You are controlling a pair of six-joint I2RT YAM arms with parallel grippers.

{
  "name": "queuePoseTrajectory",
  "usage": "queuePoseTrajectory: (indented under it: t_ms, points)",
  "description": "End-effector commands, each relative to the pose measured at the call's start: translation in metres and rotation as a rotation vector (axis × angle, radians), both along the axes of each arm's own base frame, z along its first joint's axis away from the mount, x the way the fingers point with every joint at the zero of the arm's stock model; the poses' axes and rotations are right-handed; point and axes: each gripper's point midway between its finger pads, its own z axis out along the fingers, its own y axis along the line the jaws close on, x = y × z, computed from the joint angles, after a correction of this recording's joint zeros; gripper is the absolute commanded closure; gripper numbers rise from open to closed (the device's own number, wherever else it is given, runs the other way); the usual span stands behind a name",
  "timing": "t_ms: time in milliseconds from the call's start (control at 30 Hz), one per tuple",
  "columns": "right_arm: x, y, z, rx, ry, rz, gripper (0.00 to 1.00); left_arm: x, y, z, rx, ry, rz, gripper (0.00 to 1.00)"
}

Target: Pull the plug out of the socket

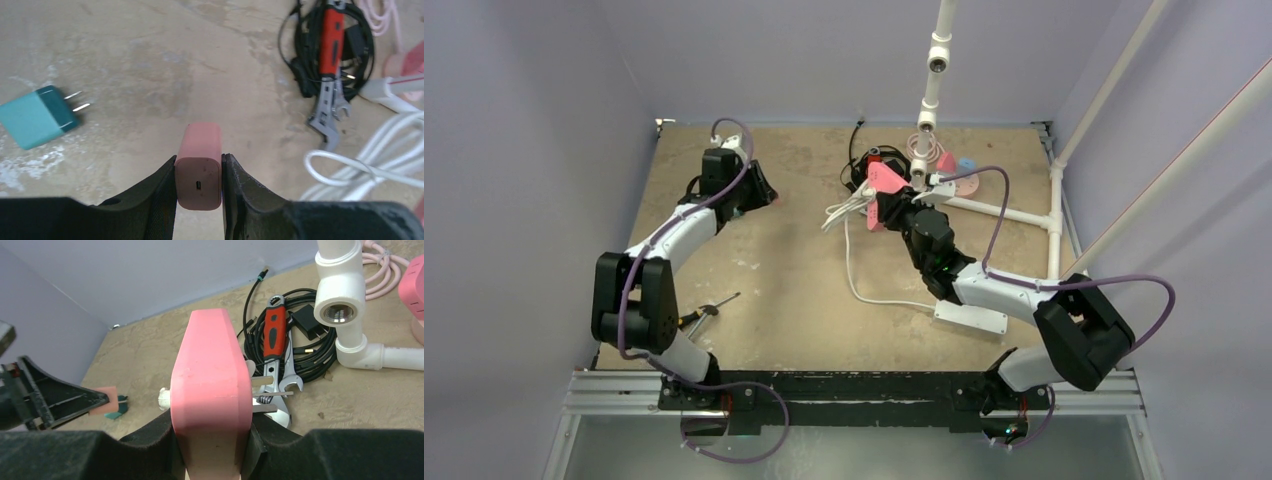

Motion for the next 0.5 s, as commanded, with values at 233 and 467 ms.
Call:
queuePoseTrajectory:
  t_ms: [233,467]
  points:
    - [-0.010,0.007,0.073,0.127,-0.195,0.070,1.00,0.043,0.051,-0.043,0.105,0.064,0.074,1.00]
    - [-0.013,0.005,0.077,0.129,-0.212,0.071,1.00,0.056,0.061,-0.070,0.088,0.142,0.085,1.00]
